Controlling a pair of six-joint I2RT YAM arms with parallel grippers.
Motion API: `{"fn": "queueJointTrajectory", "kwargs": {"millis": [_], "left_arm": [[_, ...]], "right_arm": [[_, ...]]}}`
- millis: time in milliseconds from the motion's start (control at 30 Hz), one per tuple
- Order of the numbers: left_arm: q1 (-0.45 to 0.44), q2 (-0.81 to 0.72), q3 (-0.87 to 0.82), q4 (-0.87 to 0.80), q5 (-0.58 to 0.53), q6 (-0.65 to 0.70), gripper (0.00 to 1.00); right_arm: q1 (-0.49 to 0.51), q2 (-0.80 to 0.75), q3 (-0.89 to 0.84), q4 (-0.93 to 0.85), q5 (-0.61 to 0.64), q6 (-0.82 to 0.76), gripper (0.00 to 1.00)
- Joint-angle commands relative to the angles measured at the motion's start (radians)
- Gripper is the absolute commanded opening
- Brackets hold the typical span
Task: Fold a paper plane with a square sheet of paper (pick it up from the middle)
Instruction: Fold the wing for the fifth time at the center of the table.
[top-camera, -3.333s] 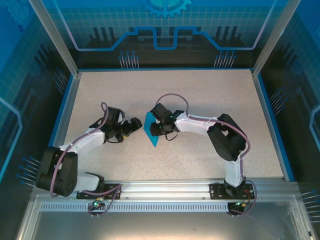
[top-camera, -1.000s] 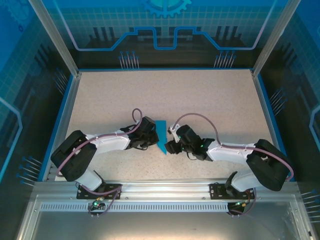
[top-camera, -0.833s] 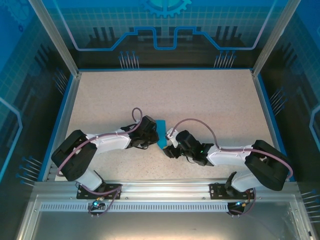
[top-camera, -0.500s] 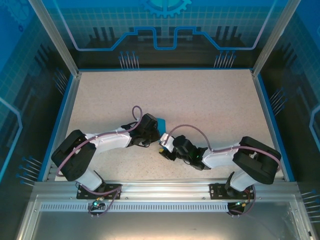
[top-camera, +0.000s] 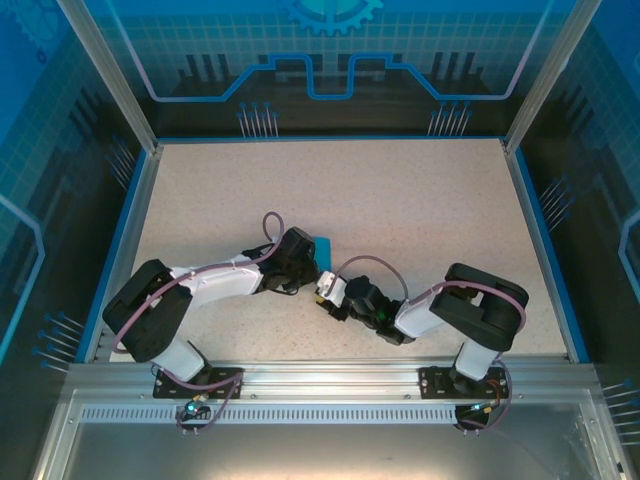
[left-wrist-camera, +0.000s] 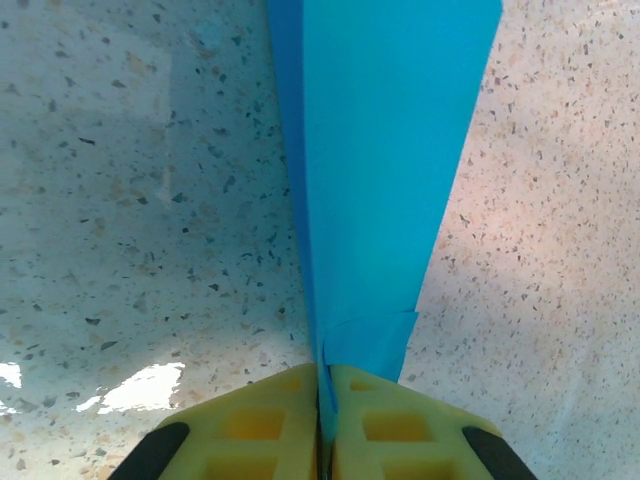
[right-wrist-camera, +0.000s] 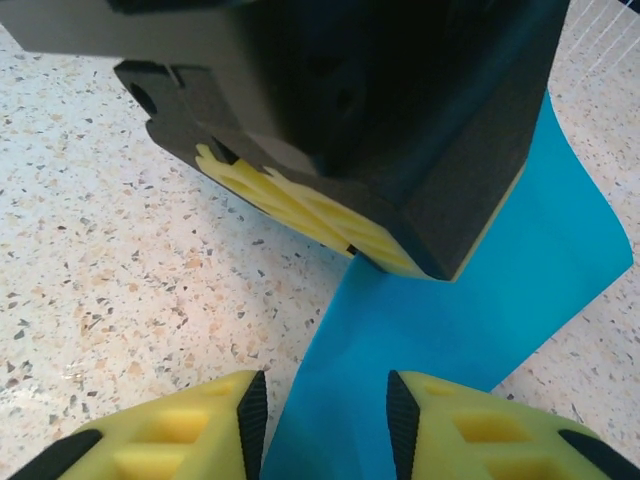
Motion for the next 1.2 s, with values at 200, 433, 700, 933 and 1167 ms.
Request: {"fn": "queueJointTrajectory", "kwargs": {"millis": [200, 433, 700, 933, 1167], "left_arm": [[-0.001, -0.015, 0.031, -0.035, 0.016, -0.008, 0.16], [0.031, -0.022, 0.020, -0.011, 0.059, -0.011, 0.24], [0.097, -0.025, 0.003, 0.007, 0.098, 0.019, 0.30], [0.123, -0.025, -0.011, 0.012, 0.112, 0.040, 0.22], [0.123, -0.025, 0.007, 0.011, 0.141, 0.050, 0.09]], "right_arm": [[0.008, 0.077, -0.002, 0.156, 0.071, -0.029, 0.25], [0.002, 0.062, -0.011, 0.147, 0.057, -0.033, 0.14], [-0.004, 0.037, -0.025, 0.107, 0.022, -0.040, 0.11], [-0.015, -0.008, -0.042, 0.092, -0.003, -0.031, 0.12], [-0.023, -0.005, 0.014, 0.023, 0.027, -0.052, 0.27]]}}
